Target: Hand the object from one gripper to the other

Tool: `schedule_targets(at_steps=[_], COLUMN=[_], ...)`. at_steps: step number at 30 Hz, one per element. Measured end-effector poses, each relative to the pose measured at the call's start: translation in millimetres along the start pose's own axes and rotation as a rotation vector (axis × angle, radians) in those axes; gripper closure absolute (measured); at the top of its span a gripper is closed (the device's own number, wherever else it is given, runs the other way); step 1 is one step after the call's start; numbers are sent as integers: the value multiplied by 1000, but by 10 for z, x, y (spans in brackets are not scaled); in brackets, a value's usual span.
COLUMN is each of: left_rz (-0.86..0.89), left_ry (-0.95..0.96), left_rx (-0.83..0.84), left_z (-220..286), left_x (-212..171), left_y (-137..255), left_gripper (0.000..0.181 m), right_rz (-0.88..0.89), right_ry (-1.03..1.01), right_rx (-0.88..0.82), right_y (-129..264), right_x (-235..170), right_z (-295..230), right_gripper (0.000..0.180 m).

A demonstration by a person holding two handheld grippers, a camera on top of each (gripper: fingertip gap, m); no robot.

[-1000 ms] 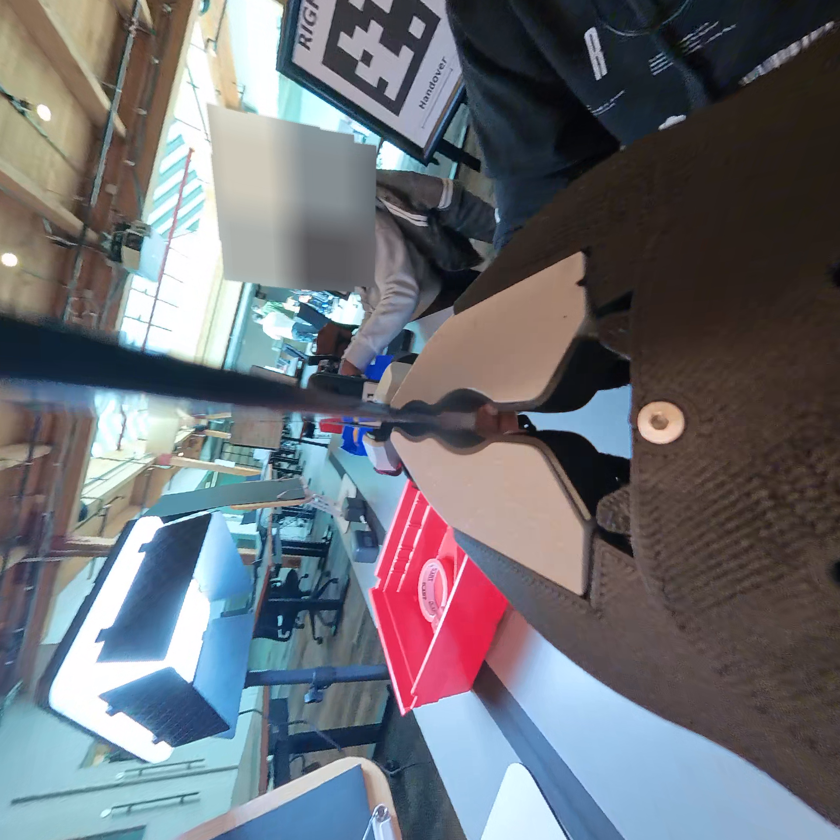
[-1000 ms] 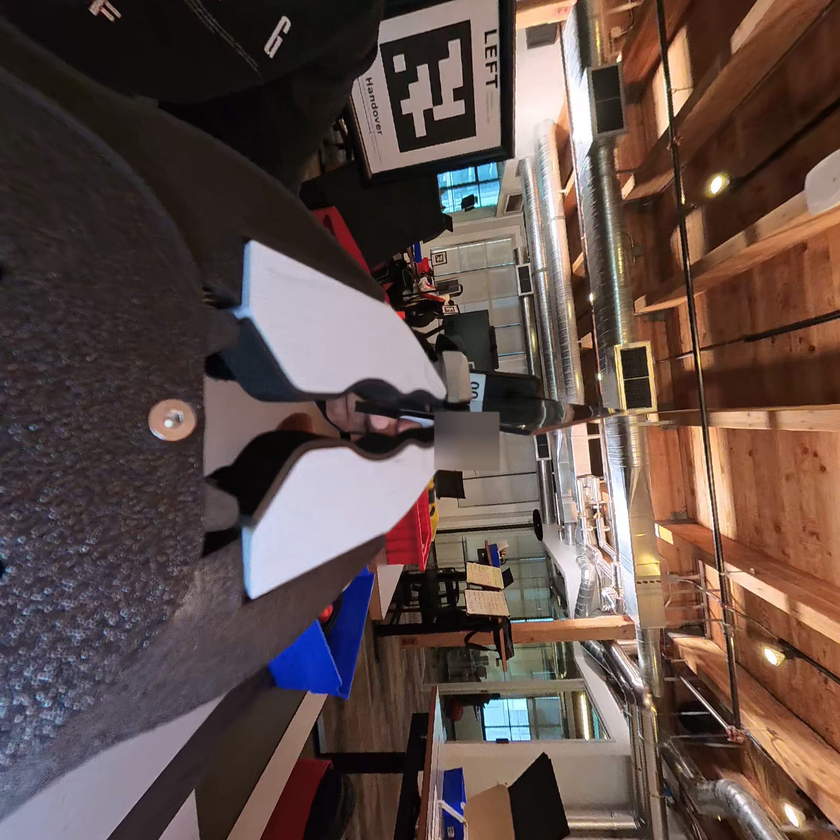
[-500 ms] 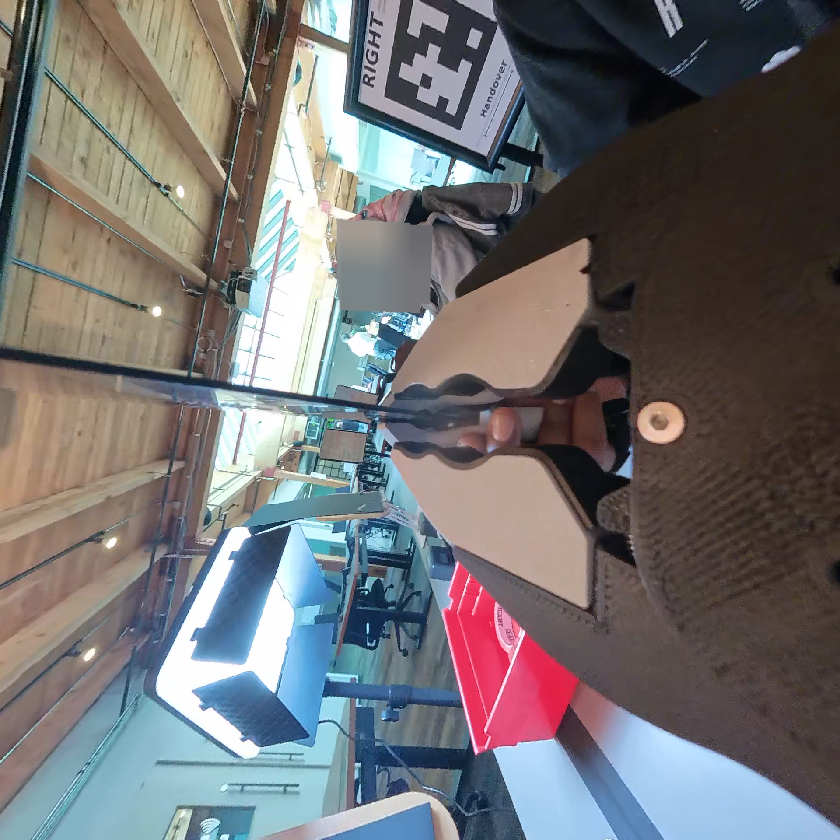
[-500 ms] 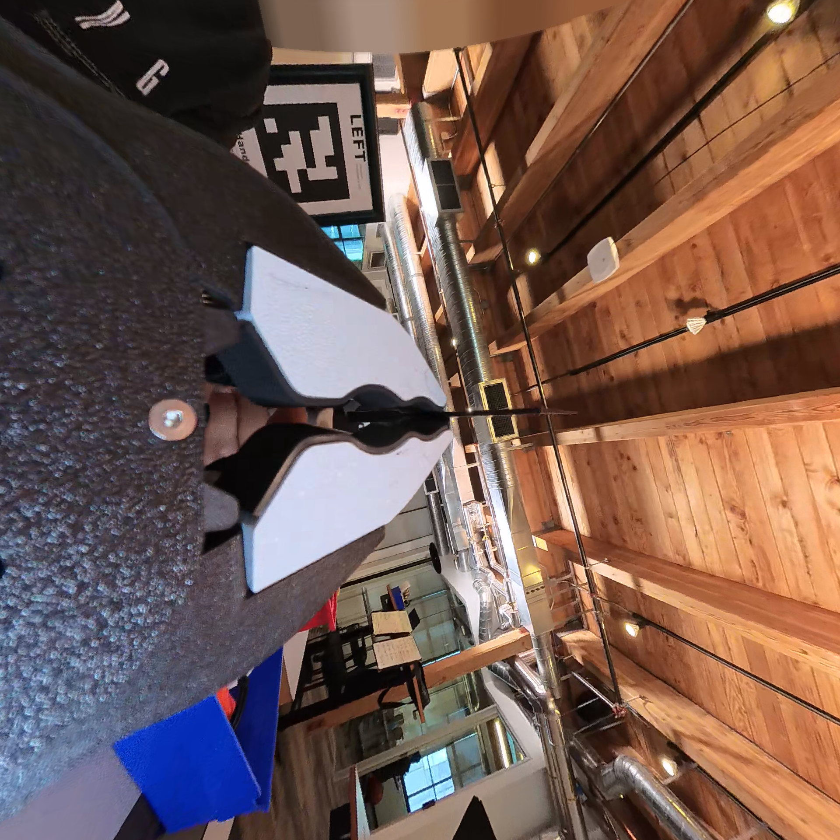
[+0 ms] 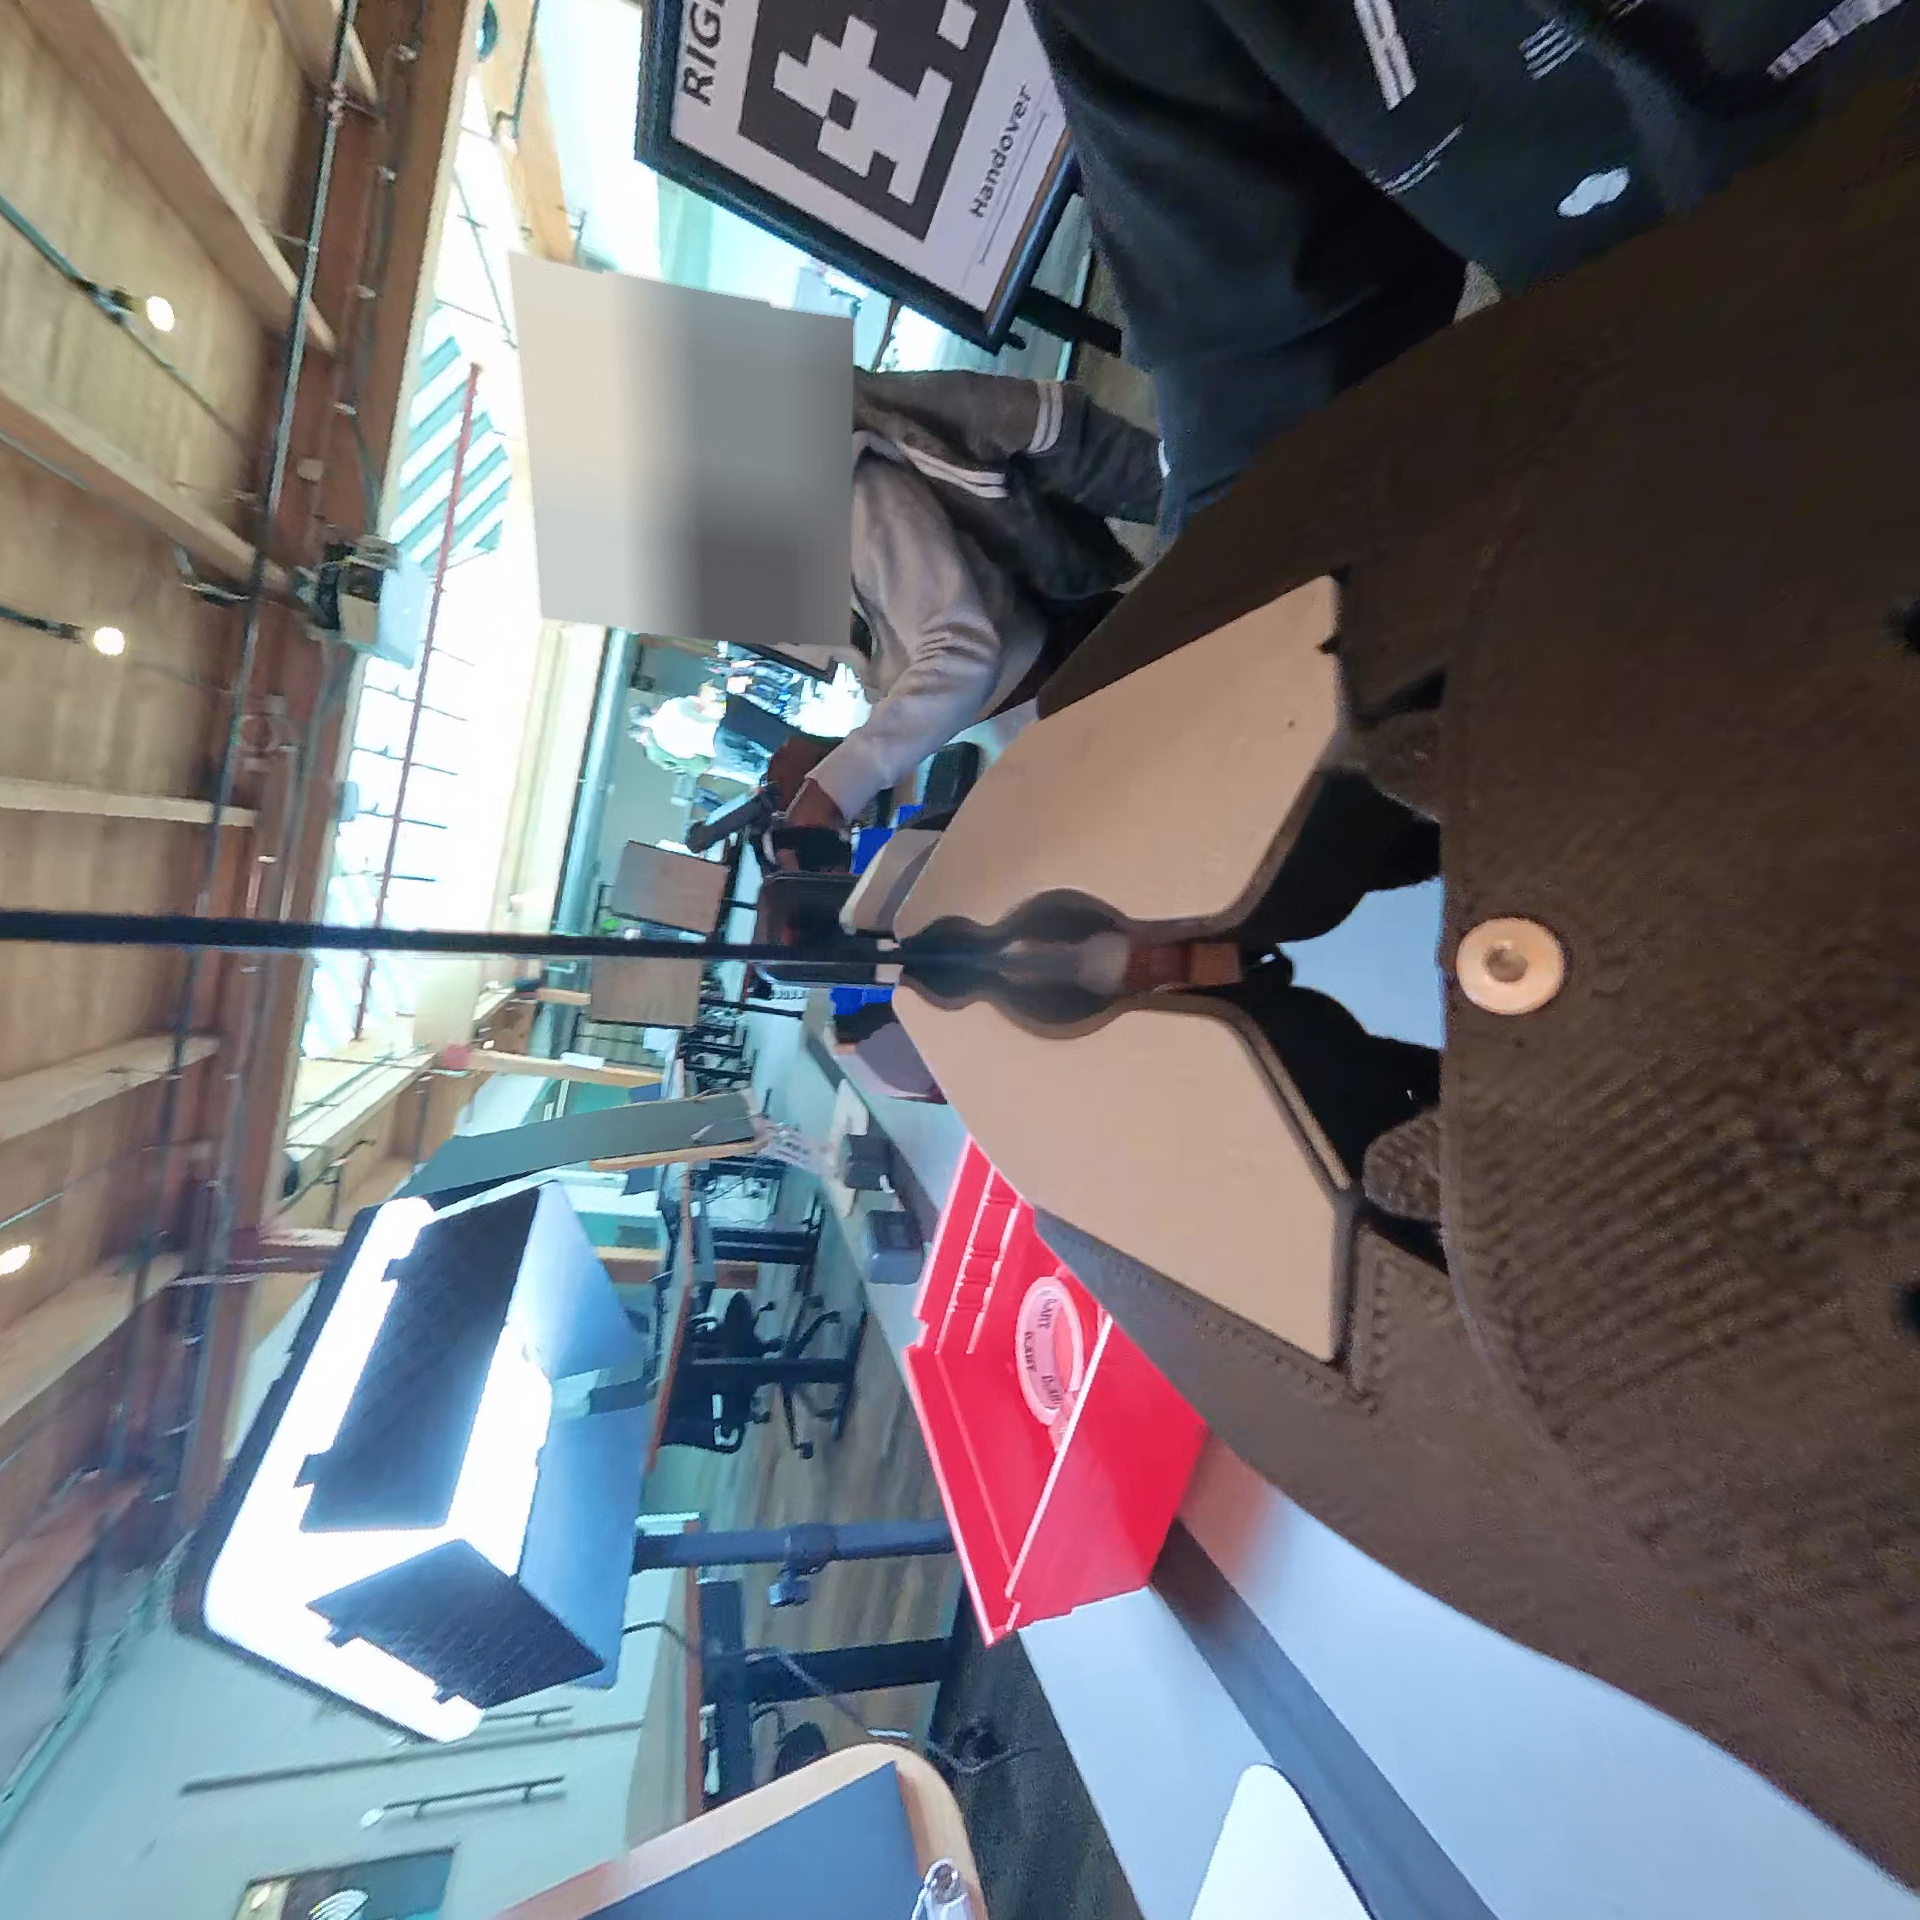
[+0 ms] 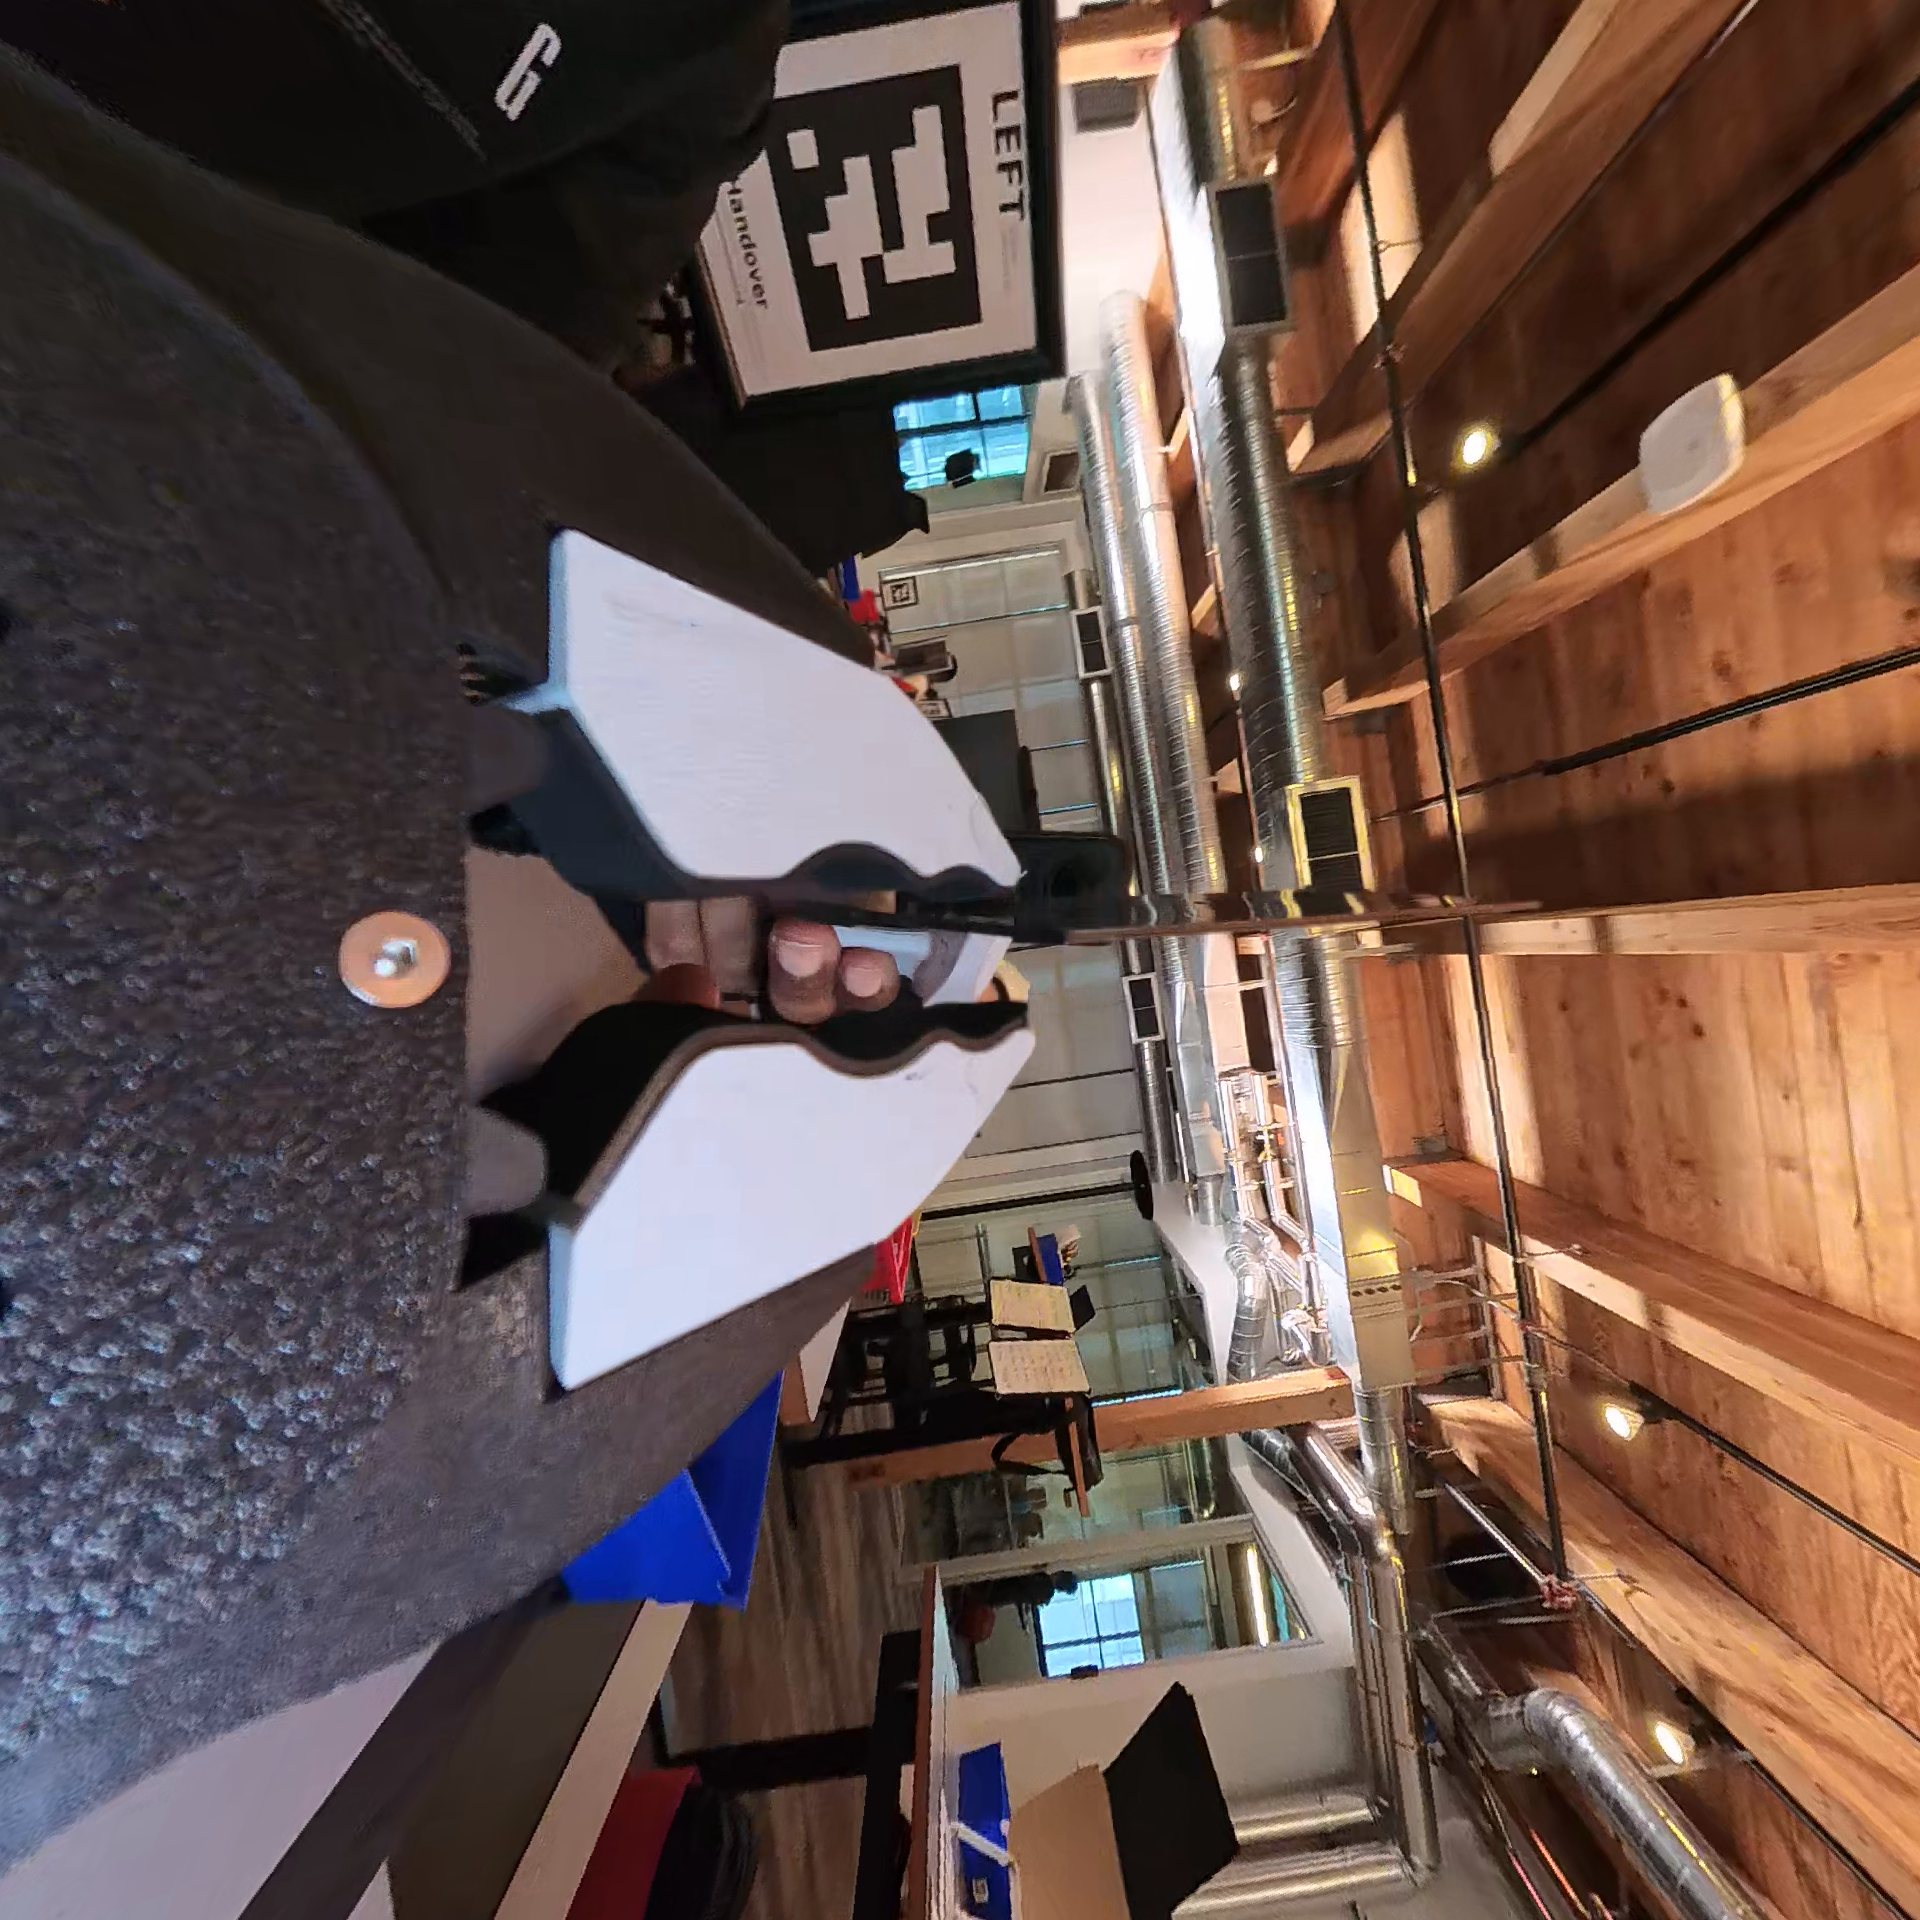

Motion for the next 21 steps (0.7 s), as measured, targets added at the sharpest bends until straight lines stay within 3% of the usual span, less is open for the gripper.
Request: schedule_targets(at_steps=[3, 11, 15, 21], left_rz=[-8, 122, 152, 132], left_ry=[1, 21, 22, -31], left_rx=[10, -40, -50, 0], left_z=[-25, 37, 52, 41], left_x=[-15, 41, -1, -9], left_y=[0, -30, -89, -93], left_gripper=[179, 178, 167, 178], right_rz=[-20, 143, 230, 204], right_ry=[7, -80, -119, -135], right_rx=[27, 49, 34, 25], right_y=[18, 3, 14, -18], right_x=[-22, 49, 91, 8], right_z=[-22, -74, -75, -72], right_gripper=[177, 178, 178, 178])
Point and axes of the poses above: each gripper's, where its closed fingertips meet, y back along the fingers, x out of its top, z = x × y across the jaws, the point moved 2 cm from there along y, back along the fingers, and after that the axes turned 9 degrees about y, right-handed, at the moved point
